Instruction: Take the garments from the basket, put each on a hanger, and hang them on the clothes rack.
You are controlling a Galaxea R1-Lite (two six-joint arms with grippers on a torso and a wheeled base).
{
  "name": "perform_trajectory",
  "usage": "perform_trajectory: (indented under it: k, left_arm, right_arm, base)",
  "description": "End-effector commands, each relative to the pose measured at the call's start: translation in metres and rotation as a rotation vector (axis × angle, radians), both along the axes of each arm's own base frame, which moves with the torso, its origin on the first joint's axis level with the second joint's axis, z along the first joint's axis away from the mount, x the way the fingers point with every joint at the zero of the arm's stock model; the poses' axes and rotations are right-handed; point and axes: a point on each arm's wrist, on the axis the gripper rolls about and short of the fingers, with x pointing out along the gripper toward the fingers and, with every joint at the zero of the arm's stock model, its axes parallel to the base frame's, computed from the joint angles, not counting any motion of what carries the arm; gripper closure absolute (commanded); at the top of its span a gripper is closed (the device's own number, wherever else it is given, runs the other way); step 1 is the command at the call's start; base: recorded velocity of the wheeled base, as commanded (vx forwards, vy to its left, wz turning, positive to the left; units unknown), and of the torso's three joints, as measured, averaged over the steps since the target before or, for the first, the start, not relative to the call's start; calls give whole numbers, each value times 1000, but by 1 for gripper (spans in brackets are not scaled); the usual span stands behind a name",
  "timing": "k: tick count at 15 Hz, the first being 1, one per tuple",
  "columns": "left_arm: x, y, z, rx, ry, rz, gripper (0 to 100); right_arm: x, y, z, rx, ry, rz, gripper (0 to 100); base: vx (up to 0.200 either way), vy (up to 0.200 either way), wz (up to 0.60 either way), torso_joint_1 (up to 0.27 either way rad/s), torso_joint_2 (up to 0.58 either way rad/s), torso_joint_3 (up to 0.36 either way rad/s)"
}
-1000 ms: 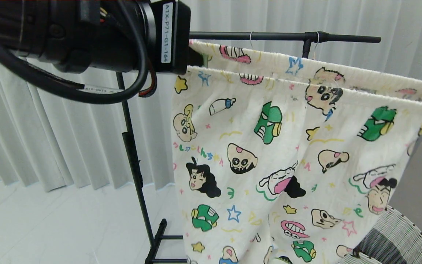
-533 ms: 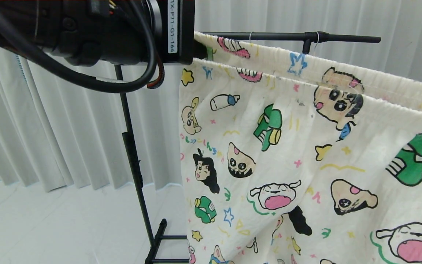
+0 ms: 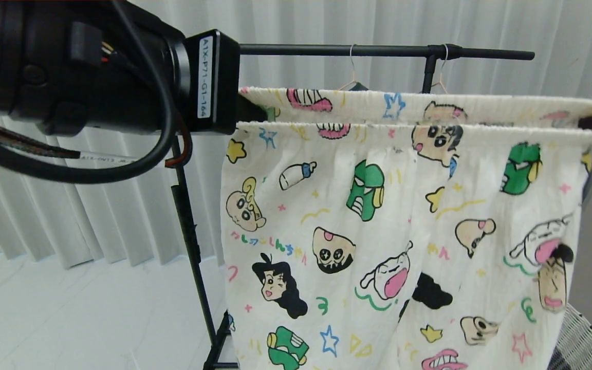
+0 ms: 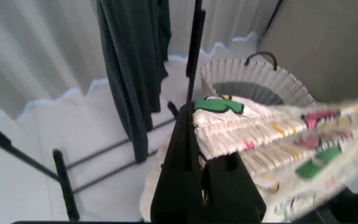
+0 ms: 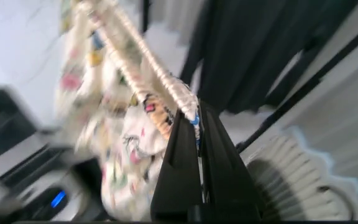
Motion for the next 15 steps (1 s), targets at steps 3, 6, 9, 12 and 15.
perform_trajectory:
  k: [3, 6, 9, 12, 15]
  left_arm:
    - [-56, 9, -2, -37, 46, -181, 100]
    - [-78, 5, -2, -42, 46, -290, 100]
    - [-76, 5, -3, -34, 39, -277, 100]
    - [-48, 16, -4, 60, -34, -165, 100]
    - [-8, 10, -3, 103, -100, -70, 100]
  right_arm:
    - [59, 41, -23, 35, -49, 20, 100]
    - [67, 58, -25, 41, -58, 65, 100]
    - [63, 46, -25, 22, -42, 12, 100]
    - [49, 9, -20, -6, -10, -126, 100]
    - [19, -15, -13, -6, 4, -183, 100]
  base:
    - [0, 0, 0, 0, 0, 0]
    - [0, 0, 0, 0, 0, 0]
    - [0, 0, 0, 0, 0, 0]
    - [0, 0, 0, 0, 0, 0]
    - [0, 0, 0, 0, 0, 0]
